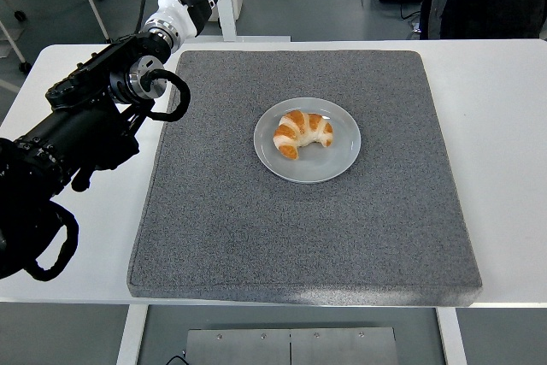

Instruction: Place the bread on the plate

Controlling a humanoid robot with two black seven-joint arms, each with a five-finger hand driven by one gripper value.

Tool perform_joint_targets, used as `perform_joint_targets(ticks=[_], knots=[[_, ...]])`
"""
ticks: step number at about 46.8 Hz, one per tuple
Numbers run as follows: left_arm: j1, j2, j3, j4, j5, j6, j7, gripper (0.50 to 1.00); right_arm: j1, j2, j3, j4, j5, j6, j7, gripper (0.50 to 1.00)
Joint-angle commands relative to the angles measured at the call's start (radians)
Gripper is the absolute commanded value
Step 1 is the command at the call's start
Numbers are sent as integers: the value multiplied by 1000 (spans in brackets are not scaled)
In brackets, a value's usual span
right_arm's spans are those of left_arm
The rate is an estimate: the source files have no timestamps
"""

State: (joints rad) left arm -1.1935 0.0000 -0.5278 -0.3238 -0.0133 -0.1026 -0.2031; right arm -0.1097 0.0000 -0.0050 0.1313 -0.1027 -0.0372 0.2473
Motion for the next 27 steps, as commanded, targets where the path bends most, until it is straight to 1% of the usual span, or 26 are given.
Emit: perform_joint_targets(ticks=[1, 9, 20, 27], knots=[[21, 0, -14, 0, -25, 0, 1, 983, -2, 0, 3, 1, 0, 0, 0, 1000], [41, 0, -55, 2, -57, -2, 1, 983, -2, 0, 5, 1, 0, -1, 0, 1000], [41, 0, -54, 2, -57, 0, -1, 983, -1, 0, 7, 1, 0, -1, 0, 1000], [45, 0, -52, 35, -56, -2, 1, 983, -1, 0, 8, 1, 0, -3, 0, 1000]])
